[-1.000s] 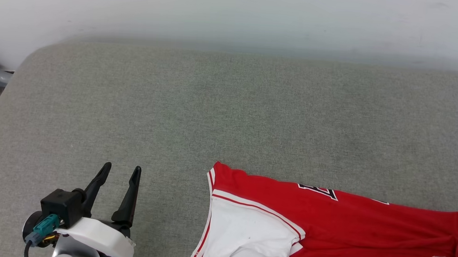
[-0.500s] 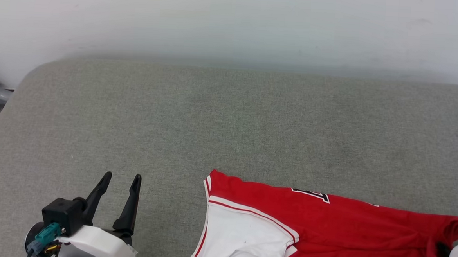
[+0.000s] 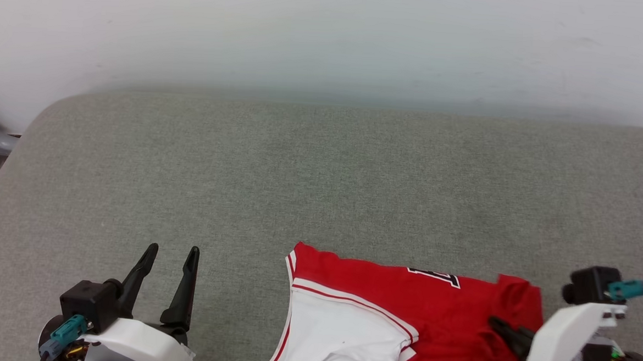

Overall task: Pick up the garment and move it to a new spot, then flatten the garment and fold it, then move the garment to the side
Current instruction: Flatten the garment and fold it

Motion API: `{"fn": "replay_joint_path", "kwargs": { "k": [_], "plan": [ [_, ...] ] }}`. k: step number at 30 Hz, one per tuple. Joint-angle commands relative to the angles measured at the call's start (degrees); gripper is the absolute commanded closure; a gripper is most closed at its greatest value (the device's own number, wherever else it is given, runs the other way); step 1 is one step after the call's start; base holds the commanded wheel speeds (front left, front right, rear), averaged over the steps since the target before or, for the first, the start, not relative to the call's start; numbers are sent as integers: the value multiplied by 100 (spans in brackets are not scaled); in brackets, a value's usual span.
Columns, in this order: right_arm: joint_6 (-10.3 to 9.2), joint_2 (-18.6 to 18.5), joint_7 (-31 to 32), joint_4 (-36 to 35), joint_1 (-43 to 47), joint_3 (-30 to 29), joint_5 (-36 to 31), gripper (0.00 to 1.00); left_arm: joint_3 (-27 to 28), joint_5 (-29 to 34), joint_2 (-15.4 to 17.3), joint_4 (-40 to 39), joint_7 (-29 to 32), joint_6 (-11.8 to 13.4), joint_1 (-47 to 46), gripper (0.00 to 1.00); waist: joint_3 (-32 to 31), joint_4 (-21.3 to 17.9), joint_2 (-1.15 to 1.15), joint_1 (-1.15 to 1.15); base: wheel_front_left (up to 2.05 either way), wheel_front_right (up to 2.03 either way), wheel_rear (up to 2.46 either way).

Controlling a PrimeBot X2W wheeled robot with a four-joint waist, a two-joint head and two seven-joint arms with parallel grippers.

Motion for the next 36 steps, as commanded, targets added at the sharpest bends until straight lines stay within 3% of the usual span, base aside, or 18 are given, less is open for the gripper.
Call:
{"fn": "replay_joint_path", "kwargs": {
  "k": [1,6,14,26,27,28,36],
  "plan": [
    [-3,85,61,-86,-109,137,90,100,42,15,-15,16,-35,-10,58,0,10,24,0,0,0,0,0],
    [-3,156,-23,-18,-245,717,683,100,82,47,-90,90,-39,-74,63,0,30,106,0,0,0,0,0],
    [-3,154,-851,895,-684,1851,1627,100,132,124,-146,245,-40,-203,-31,0,-14,304,0,0,0,0,0],
    [-3,156,-1962,2532,-1567,2589,1952,100,125,193,-242,344,-30,-336,-105,0,77,625,0,0,0,0,0],
    [-3,156,-2056,2637,-1647,2644,1966,55,128,196,-251,352,-30,-347,-111,0,86,646,0,0,0,0,0],
    [-3,155,-2152,2726,-1710,2701,2013,0,133,199,-257,357,-30,-353,-116,0,92,665,0,0,0,0,0],
    [-3,155,-2474,3135,-2116,3192,2413,0,189,212,-246,370,-30,-333,-30,0,40,664,0,0,0,0,0]
  ]
}}
